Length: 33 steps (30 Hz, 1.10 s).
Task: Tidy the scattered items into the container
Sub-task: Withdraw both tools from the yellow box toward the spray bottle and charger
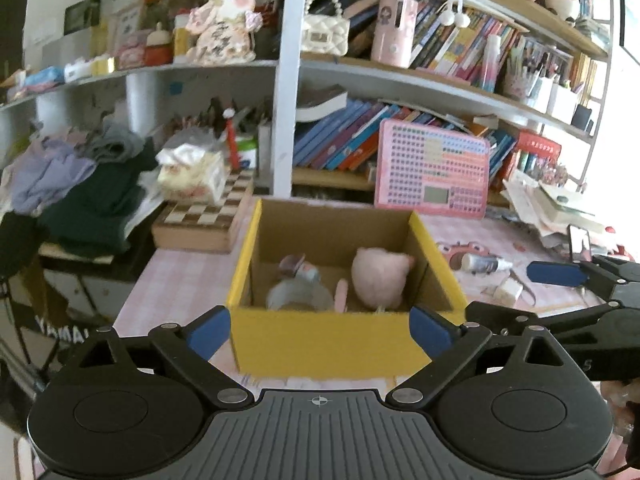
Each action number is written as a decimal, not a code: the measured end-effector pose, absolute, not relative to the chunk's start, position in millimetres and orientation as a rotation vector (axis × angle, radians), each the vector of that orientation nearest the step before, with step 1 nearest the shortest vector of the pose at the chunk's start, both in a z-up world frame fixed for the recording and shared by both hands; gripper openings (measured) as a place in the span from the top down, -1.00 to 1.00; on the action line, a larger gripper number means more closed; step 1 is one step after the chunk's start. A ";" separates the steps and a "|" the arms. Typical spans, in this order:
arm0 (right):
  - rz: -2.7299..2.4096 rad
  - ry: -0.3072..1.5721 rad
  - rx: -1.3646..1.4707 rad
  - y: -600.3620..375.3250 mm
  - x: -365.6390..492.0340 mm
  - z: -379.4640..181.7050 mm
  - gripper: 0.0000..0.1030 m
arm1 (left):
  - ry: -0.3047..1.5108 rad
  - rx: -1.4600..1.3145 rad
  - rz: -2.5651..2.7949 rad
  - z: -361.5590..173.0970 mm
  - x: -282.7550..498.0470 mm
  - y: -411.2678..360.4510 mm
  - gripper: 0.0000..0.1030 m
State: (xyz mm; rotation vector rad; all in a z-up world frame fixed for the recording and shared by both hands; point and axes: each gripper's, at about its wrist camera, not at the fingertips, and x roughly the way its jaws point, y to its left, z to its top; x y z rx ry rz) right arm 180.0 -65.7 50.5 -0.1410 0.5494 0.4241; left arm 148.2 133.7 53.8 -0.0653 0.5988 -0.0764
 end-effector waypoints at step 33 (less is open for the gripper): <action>0.192 0.631 -0.160 -77.4 72.7 2.8 -0.91 | 0.702 0.083 -0.076 -11.7 67.7 97.5 -0.90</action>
